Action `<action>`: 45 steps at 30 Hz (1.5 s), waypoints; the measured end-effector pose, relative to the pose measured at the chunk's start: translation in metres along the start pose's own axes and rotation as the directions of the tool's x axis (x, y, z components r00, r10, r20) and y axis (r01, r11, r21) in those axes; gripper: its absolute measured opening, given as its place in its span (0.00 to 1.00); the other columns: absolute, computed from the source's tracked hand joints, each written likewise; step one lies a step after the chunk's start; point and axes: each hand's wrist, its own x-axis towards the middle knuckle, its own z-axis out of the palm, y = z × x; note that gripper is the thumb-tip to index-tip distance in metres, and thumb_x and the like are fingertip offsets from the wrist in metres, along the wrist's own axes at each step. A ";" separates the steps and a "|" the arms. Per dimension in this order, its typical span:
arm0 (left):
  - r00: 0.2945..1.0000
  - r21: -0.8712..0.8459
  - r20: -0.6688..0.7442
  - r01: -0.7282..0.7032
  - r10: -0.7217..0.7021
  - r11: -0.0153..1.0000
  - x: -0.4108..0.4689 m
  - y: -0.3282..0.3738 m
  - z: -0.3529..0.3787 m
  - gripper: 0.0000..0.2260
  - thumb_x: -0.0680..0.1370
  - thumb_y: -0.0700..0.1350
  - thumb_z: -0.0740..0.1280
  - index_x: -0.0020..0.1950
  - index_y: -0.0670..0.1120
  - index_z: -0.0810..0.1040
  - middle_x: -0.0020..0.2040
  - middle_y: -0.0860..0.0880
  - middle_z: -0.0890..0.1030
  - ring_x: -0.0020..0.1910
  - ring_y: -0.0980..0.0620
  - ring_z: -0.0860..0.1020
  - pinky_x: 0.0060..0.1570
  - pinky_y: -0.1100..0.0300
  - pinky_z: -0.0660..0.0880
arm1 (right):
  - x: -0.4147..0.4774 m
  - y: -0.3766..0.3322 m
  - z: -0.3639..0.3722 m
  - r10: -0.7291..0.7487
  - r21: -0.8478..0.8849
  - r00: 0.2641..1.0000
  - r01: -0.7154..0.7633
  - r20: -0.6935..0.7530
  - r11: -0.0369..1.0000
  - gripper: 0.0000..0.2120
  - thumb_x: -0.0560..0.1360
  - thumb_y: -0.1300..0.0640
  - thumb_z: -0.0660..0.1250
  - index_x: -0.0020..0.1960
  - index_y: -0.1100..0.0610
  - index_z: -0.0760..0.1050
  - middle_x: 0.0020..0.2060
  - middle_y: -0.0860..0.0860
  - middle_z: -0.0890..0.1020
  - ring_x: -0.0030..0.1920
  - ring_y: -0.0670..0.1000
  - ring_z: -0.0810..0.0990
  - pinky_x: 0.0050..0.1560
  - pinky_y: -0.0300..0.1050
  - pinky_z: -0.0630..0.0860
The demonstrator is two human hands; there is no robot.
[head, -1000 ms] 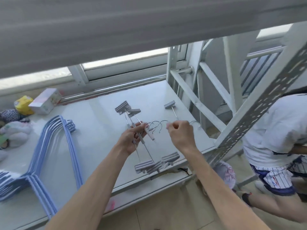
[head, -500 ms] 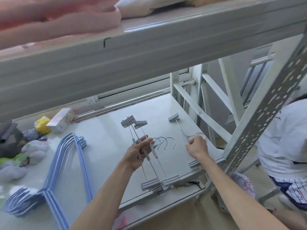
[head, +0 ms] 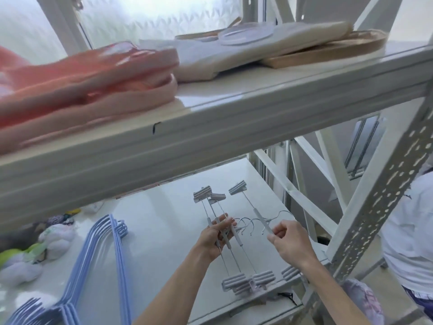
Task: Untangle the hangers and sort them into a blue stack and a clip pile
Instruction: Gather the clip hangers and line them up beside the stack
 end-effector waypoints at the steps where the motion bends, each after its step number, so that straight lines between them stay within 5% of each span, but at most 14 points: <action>1: 1.000 -0.010 0.000 -0.001 0.001 1.000 0.004 0.001 0.004 0.11 0.73 0.32 0.71 0.54 0.38 0.77 0.41 0.40 0.83 0.40 0.46 0.84 0.46 0.51 0.83 | 0.000 -0.001 -0.001 0.000 -0.007 1.000 0.000 0.018 1.000 0.06 0.72 0.58 0.73 0.39 0.56 0.77 0.33 0.48 0.80 0.35 0.45 0.78 0.33 0.34 0.70; 6: 1.000 -0.017 -0.013 0.005 -0.005 1.000 0.023 0.000 0.021 0.11 0.74 0.31 0.70 0.55 0.40 0.76 0.41 0.41 0.83 0.37 0.48 0.85 0.39 0.55 0.83 | 0.006 -0.002 -0.001 -0.002 -0.066 0.999 0.006 0.053 0.998 0.05 0.72 0.58 0.73 0.40 0.55 0.77 0.32 0.47 0.80 0.34 0.42 0.77 0.31 0.31 0.68; 15: 0.994 0.135 -0.099 0.058 -0.044 0.989 0.047 -0.004 0.034 0.03 0.76 0.37 0.70 0.47 0.40 0.76 0.36 0.44 0.82 0.30 0.52 0.83 0.28 0.62 0.79 | 0.026 0.000 0.022 0.039 -0.190 0.997 -0.027 0.060 0.981 0.03 0.70 0.59 0.72 0.39 0.56 0.79 0.37 0.51 0.83 0.41 0.52 0.82 0.46 0.48 0.81; 20: 0.991 0.225 -0.134 0.030 0.001 0.974 0.055 -0.002 0.025 0.05 0.77 0.42 0.70 0.47 0.41 0.77 0.41 0.46 0.80 0.33 0.53 0.80 0.34 0.63 0.80 | 0.035 0.003 0.029 0.057 -0.256 0.995 -0.036 0.076 0.966 0.08 0.70 0.60 0.69 0.34 0.61 0.75 0.37 0.58 0.83 0.42 0.60 0.82 0.40 0.48 0.79; 27: 0.960 0.196 -0.215 -0.137 0.179 0.971 0.056 -0.012 0.013 0.16 0.71 0.45 0.76 0.51 0.35 0.79 0.40 0.42 0.85 0.37 0.51 0.84 0.34 0.65 0.79 | 0.042 0.015 0.032 0.071 -0.223 0.996 -0.056 0.060 0.973 0.05 0.71 0.62 0.67 0.41 0.65 0.77 0.38 0.58 0.83 0.43 0.60 0.81 0.44 0.52 0.80; 31: 0.908 0.242 -0.325 -0.192 0.266 0.951 0.059 -0.022 0.015 0.21 0.69 0.48 0.79 0.52 0.40 0.73 0.46 0.41 0.84 0.40 0.49 0.84 0.41 0.60 0.81 | 0.045 0.014 0.034 0.090 -0.224 0.993 -0.072 0.073 0.972 0.04 0.70 0.61 0.65 0.39 0.60 0.77 0.38 0.56 0.82 0.43 0.59 0.80 0.45 0.50 0.79; 35: 0.826 0.438 -0.395 -0.214 0.401 0.873 0.059 -0.023 0.019 0.25 0.66 0.51 0.80 0.53 0.41 0.71 0.44 0.47 0.81 0.39 0.50 0.80 0.44 0.59 0.77 | 0.047 0.016 0.035 0.093 -0.210 0.990 -0.069 0.104 0.975 0.06 0.74 0.53 0.66 0.44 0.56 0.76 0.43 0.53 0.81 0.46 0.57 0.79 0.47 0.47 0.77; 38: 0.786 0.587 -0.403 -0.171 0.468 0.791 0.059 -0.019 0.024 0.27 0.66 0.53 0.79 0.55 0.42 0.70 0.51 0.46 0.76 0.50 0.47 0.76 0.49 0.58 0.71 | 0.046 0.021 0.035 0.111 -0.208 0.980 -0.076 0.163 0.975 0.08 0.74 0.50 0.66 0.45 0.54 0.74 0.43 0.54 0.81 0.46 0.58 0.80 0.48 0.48 0.77; 41: 0.752 0.779 -0.385 -0.046 0.535 0.625 0.060 -0.019 0.025 0.37 0.67 0.60 0.76 0.64 0.37 0.69 0.62 0.42 0.71 0.64 0.43 0.69 0.64 0.51 0.67 | 0.045 0.023 0.038 0.108 -0.181 0.978 -0.075 0.178 0.981 0.09 0.75 0.48 0.65 0.43 0.54 0.73 0.41 0.54 0.81 0.44 0.58 0.80 0.49 0.49 0.77; 45: 0.725 0.926 -0.304 0.072 0.618 0.370 0.055 -0.025 0.018 0.43 0.70 0.69 0.66 0.71 0.39 0.63 0.65 0.41 0.67 0.66 0.41 0.65 0.65 0.50 0.63 | 0.043 0.022 0.039 0.106 -0.169 0.978 -0.076 0.177 0.983 0.10 0.77 0.48 0.64 0.45 0.55 0.74 0.41 0.54 0.81 0.43 0.56 0.80 0.47 0.47 0.76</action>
